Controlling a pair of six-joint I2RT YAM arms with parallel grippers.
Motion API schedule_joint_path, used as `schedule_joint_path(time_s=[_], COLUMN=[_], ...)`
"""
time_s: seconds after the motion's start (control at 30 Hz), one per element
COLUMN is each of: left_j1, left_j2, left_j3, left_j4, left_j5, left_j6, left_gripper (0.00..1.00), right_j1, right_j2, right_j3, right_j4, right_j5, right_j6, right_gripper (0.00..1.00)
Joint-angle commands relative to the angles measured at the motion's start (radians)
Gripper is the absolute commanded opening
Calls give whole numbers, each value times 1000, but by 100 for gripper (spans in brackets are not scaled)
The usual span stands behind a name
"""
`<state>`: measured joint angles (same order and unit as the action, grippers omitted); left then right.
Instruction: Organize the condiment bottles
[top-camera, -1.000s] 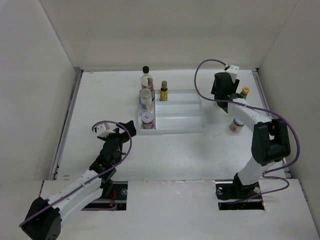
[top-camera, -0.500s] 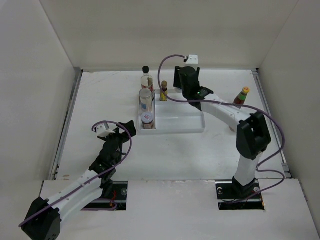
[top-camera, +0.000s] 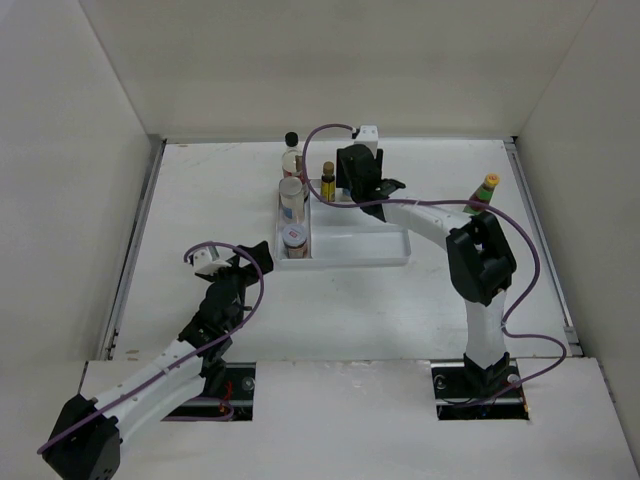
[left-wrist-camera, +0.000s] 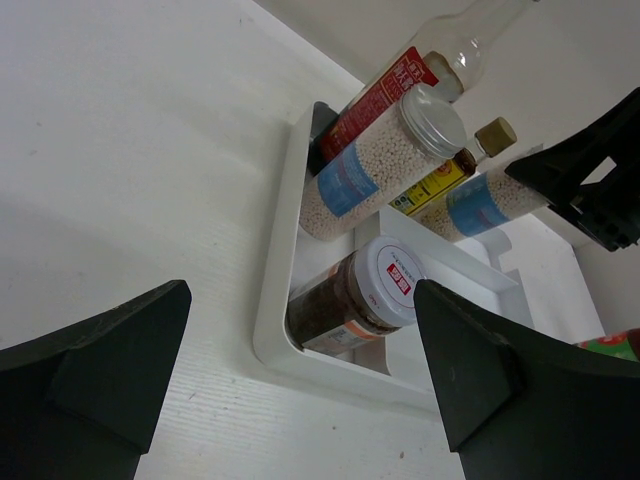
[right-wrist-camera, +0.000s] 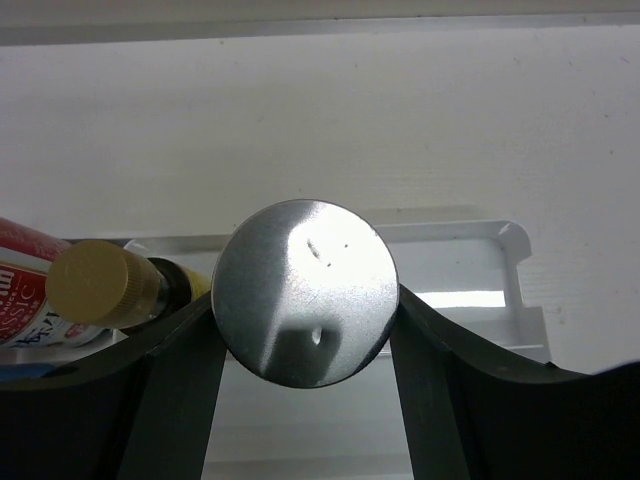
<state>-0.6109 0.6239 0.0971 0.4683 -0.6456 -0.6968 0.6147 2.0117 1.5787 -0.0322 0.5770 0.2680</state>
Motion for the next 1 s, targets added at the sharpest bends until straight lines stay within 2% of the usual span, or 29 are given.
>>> schedule_joint_path(time_s=[0.0, 0.2, 0.3, 0.53, 0.6, 0.77, 0.87, 0.97], left_j1=[-5, -5, -5, -5, -6, -8, -10, -8], left_j2=[3, 0, -1, -23, -23, -21, -15, -1], left_j3=[-4, -5, -5, -7, -5, -5, -4, -2], left_j4=[46, 46, 46, 36, 36, 36, 41, 44], left_j5=[4, 3, 3, 6, 6, 6, 6, 6], left_j6=[-7, -7, -7, -7, -7, -7, -7, -7], left_gripper=[96, 96, 96, 96, 96, 96, 96, 96], right_j1=[-2, -2, -5, -57, -92, -291, -417, -480], right_j2=[-16, 1, -50, -332, -424, -671, -711, -688], right_j3=[-2, -16, -34, -181, -242, -408, -447, -457], right_j4=[100, 101, 101, 77, 69, 19, -43, -93], right_j5=[18, 23, 20, 23, 24, 72, 95, 93], right_j6=[36, 48, 59, 79, 85, 89, 82, 79], right_gripper=[56, 75, 83, 88, 88, 89, 92, 94])
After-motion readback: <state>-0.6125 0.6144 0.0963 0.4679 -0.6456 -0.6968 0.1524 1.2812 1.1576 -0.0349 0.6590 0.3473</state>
